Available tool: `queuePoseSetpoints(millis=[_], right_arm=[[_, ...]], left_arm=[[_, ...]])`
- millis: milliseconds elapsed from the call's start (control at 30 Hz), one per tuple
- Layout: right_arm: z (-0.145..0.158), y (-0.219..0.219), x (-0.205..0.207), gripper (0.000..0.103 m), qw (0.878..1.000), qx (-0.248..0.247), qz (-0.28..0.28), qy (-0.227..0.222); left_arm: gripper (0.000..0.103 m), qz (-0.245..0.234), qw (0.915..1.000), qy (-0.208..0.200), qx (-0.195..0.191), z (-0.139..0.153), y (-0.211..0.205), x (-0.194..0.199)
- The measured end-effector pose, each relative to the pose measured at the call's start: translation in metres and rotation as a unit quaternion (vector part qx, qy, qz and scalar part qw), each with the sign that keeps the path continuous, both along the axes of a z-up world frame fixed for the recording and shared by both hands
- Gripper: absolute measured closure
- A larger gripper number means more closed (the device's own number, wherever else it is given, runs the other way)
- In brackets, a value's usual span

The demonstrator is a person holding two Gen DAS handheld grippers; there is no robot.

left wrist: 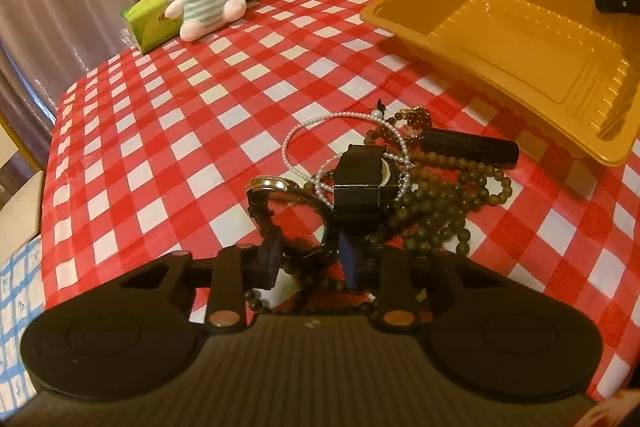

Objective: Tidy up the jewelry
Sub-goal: 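Grasp the black wristwatch from the jewelry pile with the left tool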

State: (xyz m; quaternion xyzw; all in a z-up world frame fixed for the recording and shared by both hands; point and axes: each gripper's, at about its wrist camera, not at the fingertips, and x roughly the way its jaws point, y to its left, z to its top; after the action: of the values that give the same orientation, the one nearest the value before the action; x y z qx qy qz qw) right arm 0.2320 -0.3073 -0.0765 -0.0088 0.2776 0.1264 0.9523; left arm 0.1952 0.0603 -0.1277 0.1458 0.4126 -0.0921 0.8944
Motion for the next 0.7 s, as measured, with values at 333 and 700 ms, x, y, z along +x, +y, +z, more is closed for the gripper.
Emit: queuePoseSetpoints(millis=[333,700], right_arm=[[-0.001,-0.001,0.0,0.099,1.0,0.001,0.003,0.001],[-0.002,0.002,0.001,0.099,1.0,0.008,0.011,0.006]], left_arm=[[0.092,0.022,0.9993,-0.031,0.001,0.009,0.0,-0.003],[0.092,0.032,0.9974,-0.065,-0.007,0.036,-0.007,-0.011]])
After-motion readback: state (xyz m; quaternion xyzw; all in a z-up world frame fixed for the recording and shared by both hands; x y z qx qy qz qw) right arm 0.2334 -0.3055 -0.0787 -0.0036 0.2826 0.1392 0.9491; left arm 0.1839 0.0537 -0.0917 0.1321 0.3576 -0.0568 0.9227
